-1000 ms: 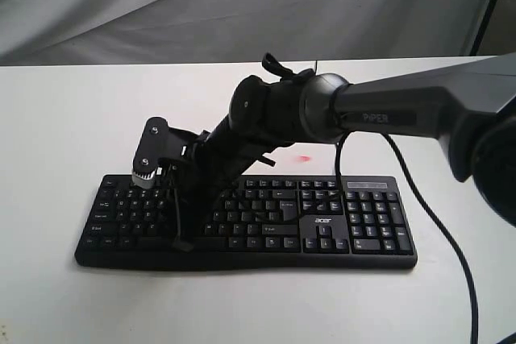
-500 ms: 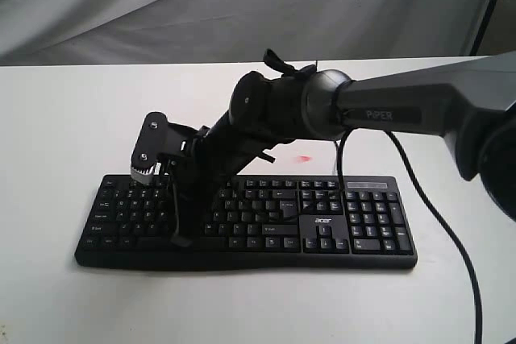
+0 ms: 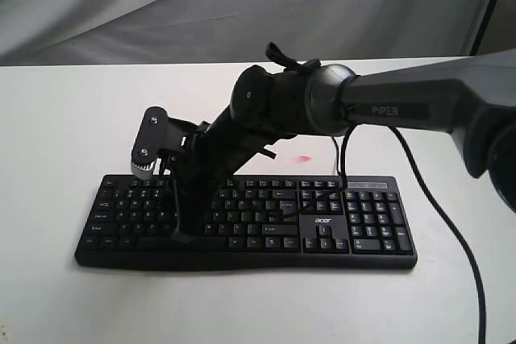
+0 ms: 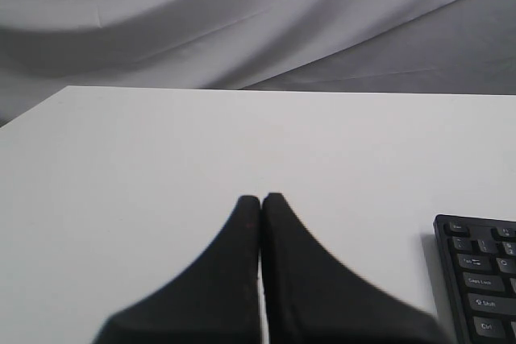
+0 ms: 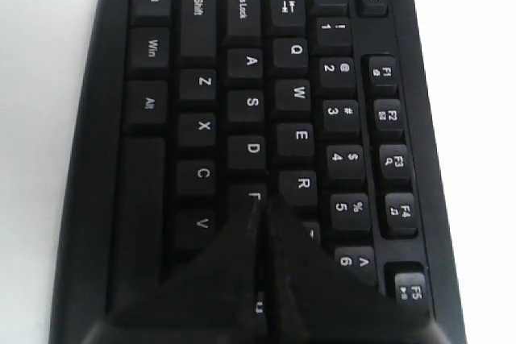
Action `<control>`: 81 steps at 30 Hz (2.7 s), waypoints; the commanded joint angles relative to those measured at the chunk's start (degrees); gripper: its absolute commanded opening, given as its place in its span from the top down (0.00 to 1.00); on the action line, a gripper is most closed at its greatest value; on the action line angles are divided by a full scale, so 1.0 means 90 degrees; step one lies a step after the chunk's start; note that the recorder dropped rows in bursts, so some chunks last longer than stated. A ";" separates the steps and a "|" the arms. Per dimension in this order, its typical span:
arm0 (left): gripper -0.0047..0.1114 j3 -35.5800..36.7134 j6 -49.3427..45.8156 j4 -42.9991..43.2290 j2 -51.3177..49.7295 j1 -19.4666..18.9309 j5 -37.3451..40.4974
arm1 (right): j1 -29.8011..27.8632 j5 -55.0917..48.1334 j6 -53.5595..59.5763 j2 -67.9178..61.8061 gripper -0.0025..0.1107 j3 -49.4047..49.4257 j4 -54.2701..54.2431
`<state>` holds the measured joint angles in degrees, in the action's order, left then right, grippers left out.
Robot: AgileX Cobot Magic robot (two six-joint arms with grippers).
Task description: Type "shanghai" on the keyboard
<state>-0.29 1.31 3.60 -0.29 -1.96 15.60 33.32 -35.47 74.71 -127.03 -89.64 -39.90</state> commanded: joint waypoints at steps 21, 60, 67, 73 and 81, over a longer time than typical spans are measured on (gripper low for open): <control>0.95 0.0033 0.0008 -0.0004 0.0032 0.0024 -0.0040 | -0.0224 0.0292 0.0850 0.0358 0.98 0.0646 -0.0667; 0.95 0.0033 0.0008 -0.0004 0.0032 0.0024 -0.0040 | -0.0333 0.0071 0.1051 -0.0004 0.98 0.0646 -0.0798; 0.95 0.0033 0.0008 -0.0004 0.0032 0.0024 -0.0040 | -0.0333 0.0083 0.1051 0.0161 0.98 0.0646 -0.0801; 0.95 0.0033 0.0008 -0.0004 0.0032 0.0024 -0.0040 | -0.0268 0.0146 0.1026 0.0279 0.98 0.0646 -0.0837; 0.95 0.0033 0.0008 -0.0004 0.0032 0.0024 -0.0040 | -0.0116 0.0337 0.0999 0.0279 0.98 0.0569 -0.1012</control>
<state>-0.29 1.31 3.60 -0.29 -1.96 15.60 31.38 -33.35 83.68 -125.15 -84.20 -47.89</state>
